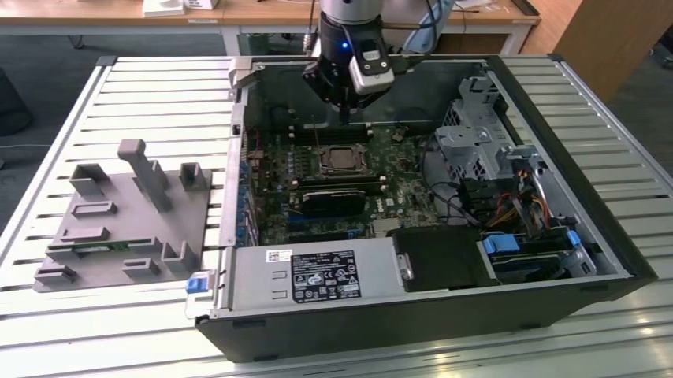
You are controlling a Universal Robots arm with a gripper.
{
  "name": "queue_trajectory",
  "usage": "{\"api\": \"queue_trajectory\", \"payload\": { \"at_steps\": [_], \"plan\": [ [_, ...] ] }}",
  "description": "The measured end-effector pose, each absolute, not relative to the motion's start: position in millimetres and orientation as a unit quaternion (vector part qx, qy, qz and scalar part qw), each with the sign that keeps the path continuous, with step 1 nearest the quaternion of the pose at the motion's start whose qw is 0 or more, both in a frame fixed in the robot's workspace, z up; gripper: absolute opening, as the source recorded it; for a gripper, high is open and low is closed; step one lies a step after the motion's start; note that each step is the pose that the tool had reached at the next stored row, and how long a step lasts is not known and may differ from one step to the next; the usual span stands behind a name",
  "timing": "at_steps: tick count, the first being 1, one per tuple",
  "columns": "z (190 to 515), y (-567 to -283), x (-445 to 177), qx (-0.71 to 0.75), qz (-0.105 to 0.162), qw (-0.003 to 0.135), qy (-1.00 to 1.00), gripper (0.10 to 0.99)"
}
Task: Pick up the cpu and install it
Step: 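Install the first cpu locking lever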
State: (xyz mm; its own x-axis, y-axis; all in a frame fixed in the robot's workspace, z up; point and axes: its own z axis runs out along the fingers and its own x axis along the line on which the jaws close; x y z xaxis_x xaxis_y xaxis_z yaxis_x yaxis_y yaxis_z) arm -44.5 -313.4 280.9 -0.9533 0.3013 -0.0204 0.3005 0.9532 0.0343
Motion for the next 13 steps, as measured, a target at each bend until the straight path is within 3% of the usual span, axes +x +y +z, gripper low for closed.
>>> {"api": "queue_trajectory", "payload": {
  "at_steps": [13],
  "plan": [
    [280.9, -313.5, -44.5, 0.086, 0.016, 0.012, 0.996, 0.106]
  ]
}}
